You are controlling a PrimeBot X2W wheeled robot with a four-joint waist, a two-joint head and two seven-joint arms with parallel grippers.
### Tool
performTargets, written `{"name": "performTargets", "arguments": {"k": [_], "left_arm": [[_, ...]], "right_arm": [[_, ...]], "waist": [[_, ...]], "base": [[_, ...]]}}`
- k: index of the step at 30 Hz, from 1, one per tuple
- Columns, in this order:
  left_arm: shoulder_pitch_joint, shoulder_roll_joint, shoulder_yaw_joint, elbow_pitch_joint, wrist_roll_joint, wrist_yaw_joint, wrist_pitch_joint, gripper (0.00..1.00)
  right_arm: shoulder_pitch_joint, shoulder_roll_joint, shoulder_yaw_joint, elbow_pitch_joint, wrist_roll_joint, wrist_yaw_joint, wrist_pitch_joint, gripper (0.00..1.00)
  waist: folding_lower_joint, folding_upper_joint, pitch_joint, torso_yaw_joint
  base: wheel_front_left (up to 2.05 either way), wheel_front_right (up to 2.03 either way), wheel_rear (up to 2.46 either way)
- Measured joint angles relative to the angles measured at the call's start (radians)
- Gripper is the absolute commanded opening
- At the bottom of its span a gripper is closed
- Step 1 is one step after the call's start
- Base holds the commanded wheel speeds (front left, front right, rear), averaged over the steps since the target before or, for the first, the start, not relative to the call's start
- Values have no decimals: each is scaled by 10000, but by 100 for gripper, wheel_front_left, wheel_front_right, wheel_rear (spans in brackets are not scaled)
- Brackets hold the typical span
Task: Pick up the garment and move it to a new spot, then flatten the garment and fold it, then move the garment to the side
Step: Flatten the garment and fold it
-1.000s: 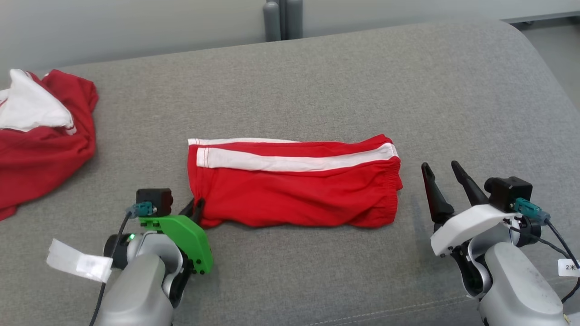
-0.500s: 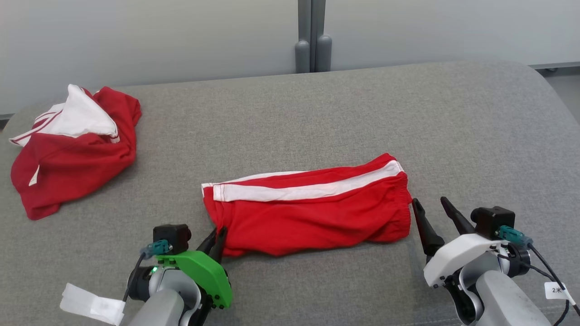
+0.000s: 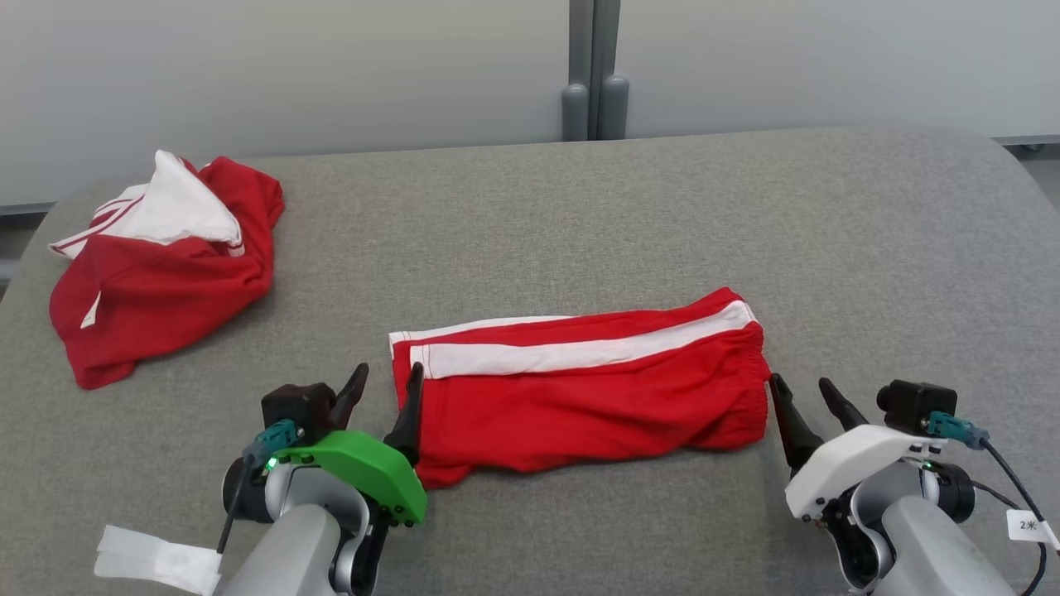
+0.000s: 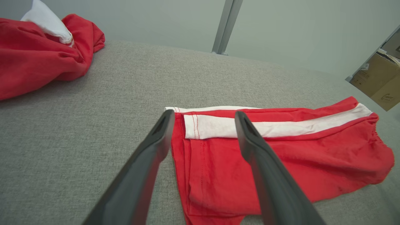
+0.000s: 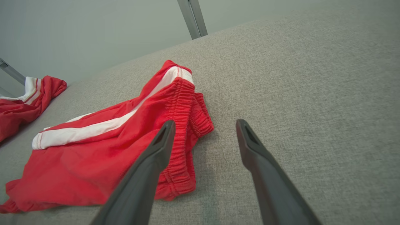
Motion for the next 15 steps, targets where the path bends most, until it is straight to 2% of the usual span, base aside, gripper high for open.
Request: {"name": "performTargets", "arguments": {"k": [7, 15], "left_arm": [[333, 19, 265, -953, 142, 428, -82, 100], [692, 33, 316, -1593, 242, 608, -82, 100]], "right_arm": [[-577, 27, -357, 510, 704, 13, 617, 100], [-619, 86, -752, 1223, 1367, 84, 1053, 100]], "waist": [[0, 0, 93, 521], [0, 0, 274, 1176]], "base": [[0, 0, 0], [0, 0, 0]]}}
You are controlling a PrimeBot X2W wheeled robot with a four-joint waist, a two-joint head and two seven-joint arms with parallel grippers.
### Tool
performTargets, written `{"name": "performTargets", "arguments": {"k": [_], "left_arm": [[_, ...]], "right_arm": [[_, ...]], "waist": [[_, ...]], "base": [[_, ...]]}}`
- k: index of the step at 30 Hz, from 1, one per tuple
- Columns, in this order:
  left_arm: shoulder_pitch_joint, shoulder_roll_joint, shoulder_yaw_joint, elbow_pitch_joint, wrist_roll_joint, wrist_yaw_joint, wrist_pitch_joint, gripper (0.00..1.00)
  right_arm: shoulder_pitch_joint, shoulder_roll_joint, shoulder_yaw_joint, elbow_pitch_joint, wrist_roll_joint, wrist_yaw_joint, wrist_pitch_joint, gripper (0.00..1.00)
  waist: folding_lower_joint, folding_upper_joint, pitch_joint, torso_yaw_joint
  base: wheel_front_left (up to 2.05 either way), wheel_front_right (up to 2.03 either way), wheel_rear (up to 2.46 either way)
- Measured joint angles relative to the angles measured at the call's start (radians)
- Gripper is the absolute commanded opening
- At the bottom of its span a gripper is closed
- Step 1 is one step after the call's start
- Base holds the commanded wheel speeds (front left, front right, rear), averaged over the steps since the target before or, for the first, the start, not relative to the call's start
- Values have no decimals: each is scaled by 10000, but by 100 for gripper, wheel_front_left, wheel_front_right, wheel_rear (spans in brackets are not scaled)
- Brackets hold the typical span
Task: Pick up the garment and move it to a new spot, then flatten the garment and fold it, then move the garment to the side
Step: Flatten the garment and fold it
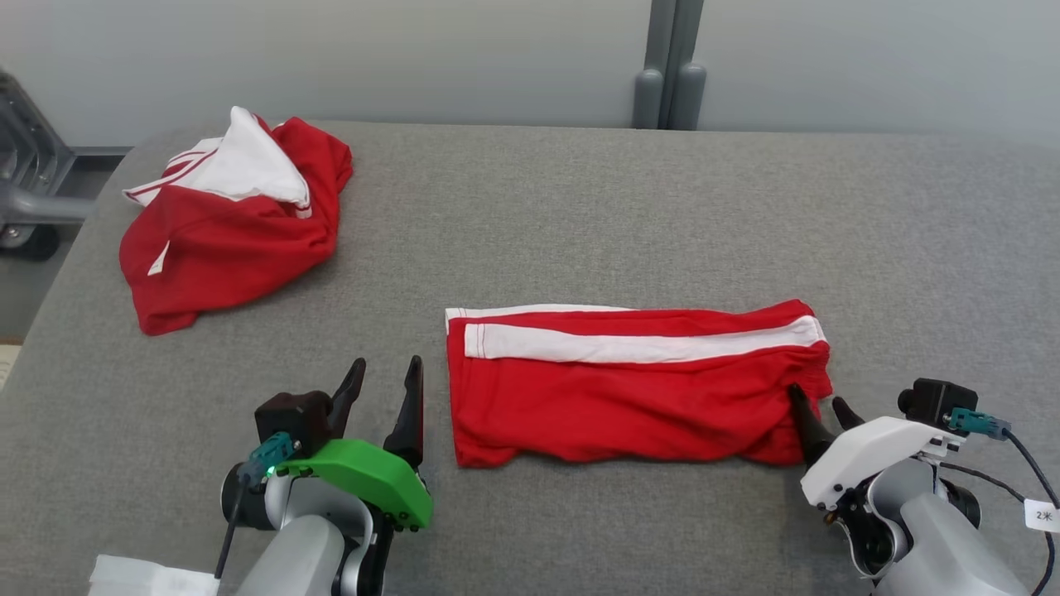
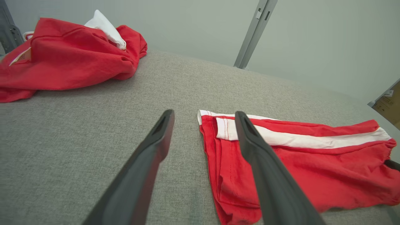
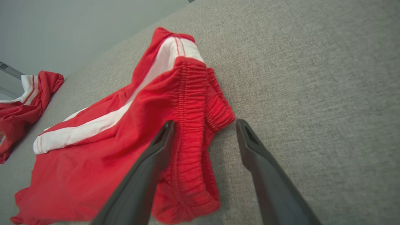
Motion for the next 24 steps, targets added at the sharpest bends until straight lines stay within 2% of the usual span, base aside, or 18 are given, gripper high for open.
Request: {"name": "performTargets", "arguments": {"k": [6, 7, 8, 9, 10, 12, 13, 14, 20, 24], "left_arm": [[229, 84, 196, -449, 79, 86, 0, 100], [270, 134, 263, -560, 109, 94, 0, 100], [307, 171, 324, -639, 127, 146, 0, 100], [339, 205, 364, -692, 138, 159, 0, 100], [373, 219, 393, -769, 174, 159, 0, 100], [411, 221, 414, -876, 201, 159, 0, 100], [436, 221, 430, -957, 201, 159, 0, 100], [469, 221, 462, -1032, 201, 161, 0, 100], [704, 291, 706, -1509, 288, 244, -2, 100], [956, 326, 809, -1676, 290, 247, -2, 100]], "right_arm": [[-126, 111, -163, 387, 384, 12, 251, 100], [-151, 115, -165, 431, 439, 31, 261, 96], [-198, 119, -163, 472, 502, 54, 267, 58], [-272, 128, -169, 508, 587, 94, 293, 58], [-340, 140, -167, 523, 642, 94, 303, 44], [-391, 151, -159, 535, 652, 94, 305, 26], [-424, 155, -157, 554, 654, 94, 303, 6], [-452, 153, -161, 577, 665, 94, 288, 0], [-564, 132, -107, 652, 688, 113, 226, 0], [-732, -117, -71, 662, 686, 184, 176, 0]], "waist": [[0, 0, 163, 424], [0, 0, 194, 474], [0, 0, 224, 510], [0, 0, 252, 537], [0, 0, 272, 555], [0, 0, 286, 564], [0, 0, 292, 564], [0, 0, 295, 559], [0, 0, 278, 406], [0, 0, 250, 218]], "base": [[0, 0, 0], [0, 0, 0], [0, 0, 0], [0, 0, 0], [0, 0, 0], [0, 0, 0], [0, 0, 0], [0, 0, 0], [0, 0, 0], [0, 0, 0]]}}
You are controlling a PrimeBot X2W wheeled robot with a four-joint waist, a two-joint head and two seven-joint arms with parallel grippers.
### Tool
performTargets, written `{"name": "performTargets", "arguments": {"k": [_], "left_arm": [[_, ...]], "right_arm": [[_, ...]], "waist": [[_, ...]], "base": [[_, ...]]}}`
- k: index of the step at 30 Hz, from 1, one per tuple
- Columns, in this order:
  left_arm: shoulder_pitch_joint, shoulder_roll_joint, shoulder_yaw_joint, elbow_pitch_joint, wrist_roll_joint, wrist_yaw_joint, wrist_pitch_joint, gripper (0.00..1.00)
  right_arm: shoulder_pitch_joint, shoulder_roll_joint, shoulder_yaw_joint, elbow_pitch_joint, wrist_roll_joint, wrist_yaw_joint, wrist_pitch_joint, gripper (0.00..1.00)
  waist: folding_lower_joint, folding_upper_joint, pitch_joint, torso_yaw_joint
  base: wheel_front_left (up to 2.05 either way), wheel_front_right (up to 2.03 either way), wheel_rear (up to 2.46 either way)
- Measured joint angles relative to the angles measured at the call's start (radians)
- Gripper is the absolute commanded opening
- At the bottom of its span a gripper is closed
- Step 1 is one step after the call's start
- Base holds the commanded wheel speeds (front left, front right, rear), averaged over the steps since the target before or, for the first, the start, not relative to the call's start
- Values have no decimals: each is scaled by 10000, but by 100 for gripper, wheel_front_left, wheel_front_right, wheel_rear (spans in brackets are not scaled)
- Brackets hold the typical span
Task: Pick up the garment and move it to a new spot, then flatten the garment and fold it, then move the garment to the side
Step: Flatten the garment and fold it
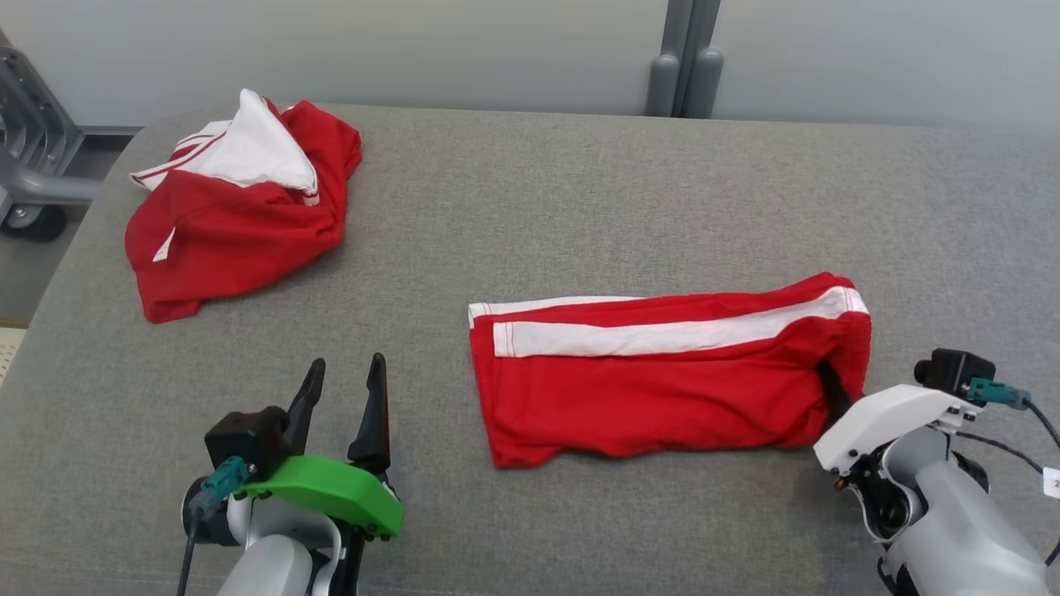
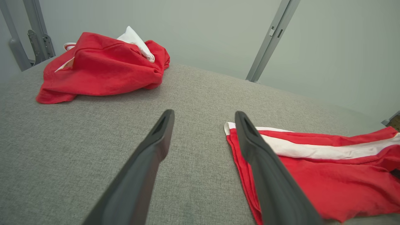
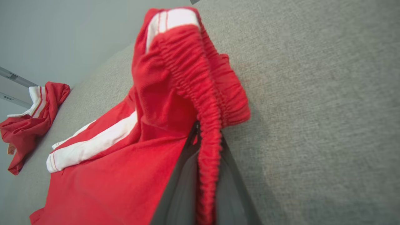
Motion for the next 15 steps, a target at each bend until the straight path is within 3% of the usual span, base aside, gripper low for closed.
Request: {"name": "performTargets", "arguments": {"k": [9, 15], "left_arm": [[153, 29, -6, -437, 44, 13, 0, 100], [307, 27, -46, -546, 81, 46, 0, 100]], "right_arm": [[-360, -742, 226, -67, -159, 0, -63, 0], [-671, -477, 1377, -662, -447, 2, 42, 0]], "waist": [[0, 0, -77, -351], [0, 0, -144, -370]], "base": [[0, 0, 0], [0, 0, 0]]}}
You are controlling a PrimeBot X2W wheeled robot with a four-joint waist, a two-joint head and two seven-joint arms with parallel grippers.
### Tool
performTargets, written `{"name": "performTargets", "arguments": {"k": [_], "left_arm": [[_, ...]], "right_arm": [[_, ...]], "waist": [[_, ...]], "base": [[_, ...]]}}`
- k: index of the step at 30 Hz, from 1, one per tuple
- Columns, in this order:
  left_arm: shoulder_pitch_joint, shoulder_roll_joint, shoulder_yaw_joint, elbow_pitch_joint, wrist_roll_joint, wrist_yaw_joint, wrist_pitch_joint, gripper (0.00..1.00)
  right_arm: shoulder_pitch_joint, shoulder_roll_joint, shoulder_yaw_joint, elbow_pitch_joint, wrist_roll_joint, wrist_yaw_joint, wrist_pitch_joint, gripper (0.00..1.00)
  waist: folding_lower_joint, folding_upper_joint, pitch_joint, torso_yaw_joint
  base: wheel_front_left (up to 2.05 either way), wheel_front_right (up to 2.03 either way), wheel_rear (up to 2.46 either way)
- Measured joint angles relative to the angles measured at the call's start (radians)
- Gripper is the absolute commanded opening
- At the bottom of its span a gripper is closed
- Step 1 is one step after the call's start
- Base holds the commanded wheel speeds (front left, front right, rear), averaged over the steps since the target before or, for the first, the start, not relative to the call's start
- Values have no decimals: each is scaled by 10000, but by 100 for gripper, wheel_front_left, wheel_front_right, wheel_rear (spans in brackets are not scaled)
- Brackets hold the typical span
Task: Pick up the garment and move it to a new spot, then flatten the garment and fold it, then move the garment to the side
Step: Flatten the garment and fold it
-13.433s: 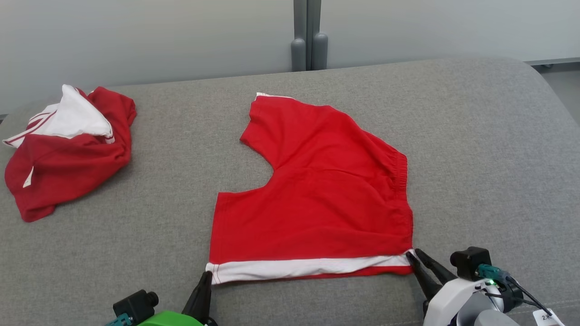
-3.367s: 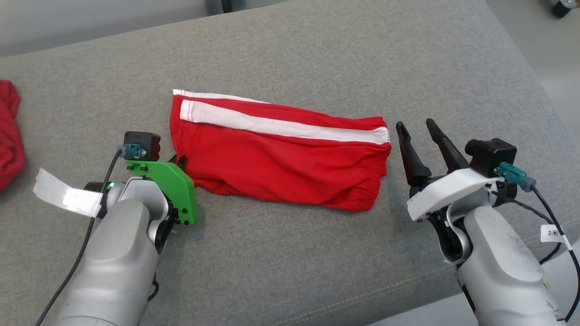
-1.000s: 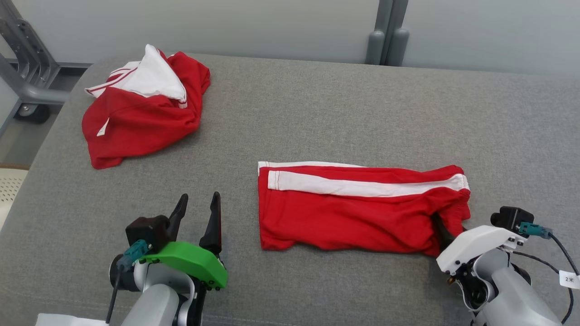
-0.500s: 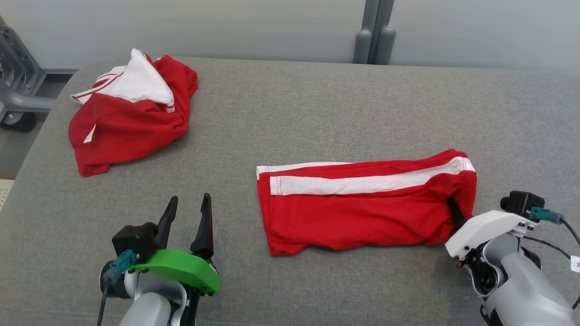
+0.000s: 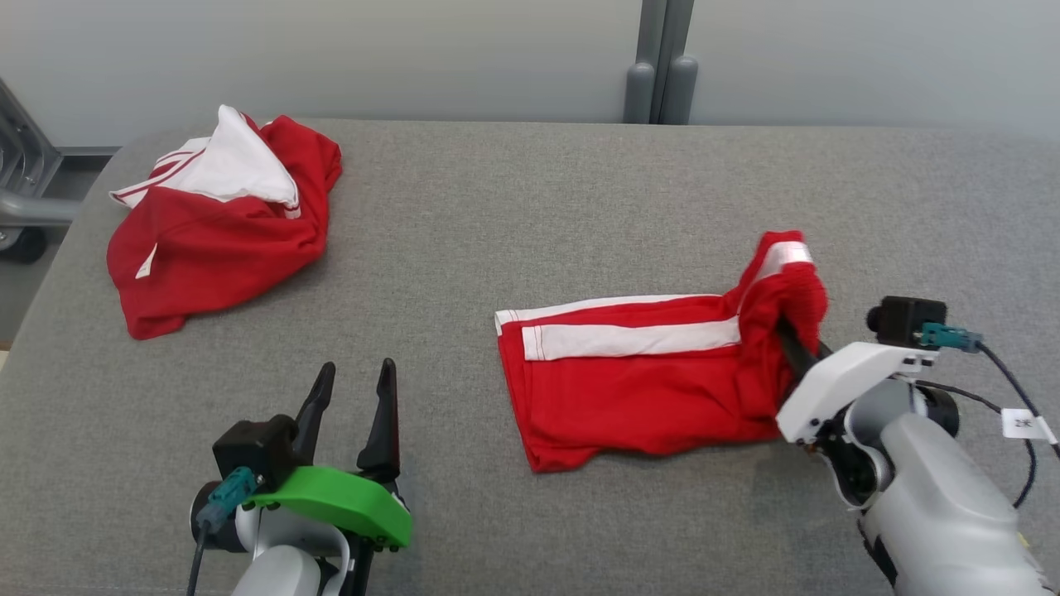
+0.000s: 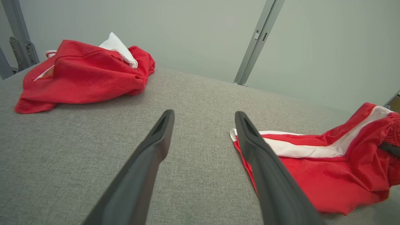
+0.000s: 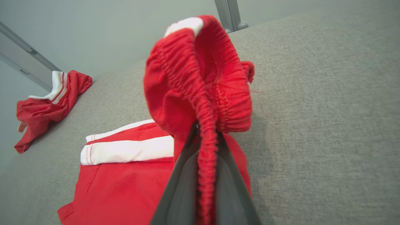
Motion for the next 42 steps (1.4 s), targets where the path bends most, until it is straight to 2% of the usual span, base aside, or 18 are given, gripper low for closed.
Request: {"name": "performTargets", "arguments": {"k": [6, 11, 27, 30, 33, 34, 36, 37, 38, 40, 42], "left_arm": [[84, -6, -209, -96, 4, 0, 2, 100], [191, -12, -324, -288, 4, 2, 17, 100], [522, -73, -523, -690, 2, 52, 171, 100], [533, -81, -556, -738, 2, 54, 203, 100], [574, -90, -577, -832, 2, 54, 217, 100], [617, -92, -571, -884, 2, 56, 249, 100], [737, -96, -537, -940, 2, 94, 253, 100], [770, -96, -493, -947, 2, 123, 251, 100], [788, -96, -456, -949, 0, 130, 251, 100], [793, -94, -420, -968, 0, 130, 251, 100], [818, -102, -299, -1014, 0, 132, 251, 100]], "right_arm": [[-70, 399, 1434, -740, -100, 0, 364, 0], [-104, 456, 2082, -911, -98, 0, 623, 0], [-109, 640, 2362, 40, -42, -4, 1233, 0], [-112, 715, 2514, 316, -213, -105, 1356, 0], [-121, 721, 2629, 531, -341, -209, 1390, 6], [-126, 729, 2661, 564, -353, -295, 1392, 13], [-179, 746, 2731, 625, -362, -380, 1390, 40], [-240, 750, 2769, 652, -387, -382, 1390, 47], [-327, 759, 2798, 677, -428, -382, 1390, 68], [-481, 771, 2844, 675, -451, -385, 1384, 100], [-639, 775, 2986, 656, -533, -382, 1338, 100]], "waist": [[0, 1, -211, 101], [0, 0, -393, 277], [0, 0, -636, 1407], [0, 0, -650, 1659], [0, 0, -653, 1896], [0, 0, -650, 1967], [0, 0, -631, 2091], [0, 0, -613, 2134], [0, 0, -593, 2162], [0, 0, -566, 2180], [0, 0, -563, 2142]], "base": [[0, 0, 0], [0, 0, 0], [0, 0, 0], [0, 0, 0], [0, 0, 0], [0, 0, 0], [0, 0, 0], [0, 0, 0], [0, 0, 0], [0, 0, 0], [0, 0, 0]]}}
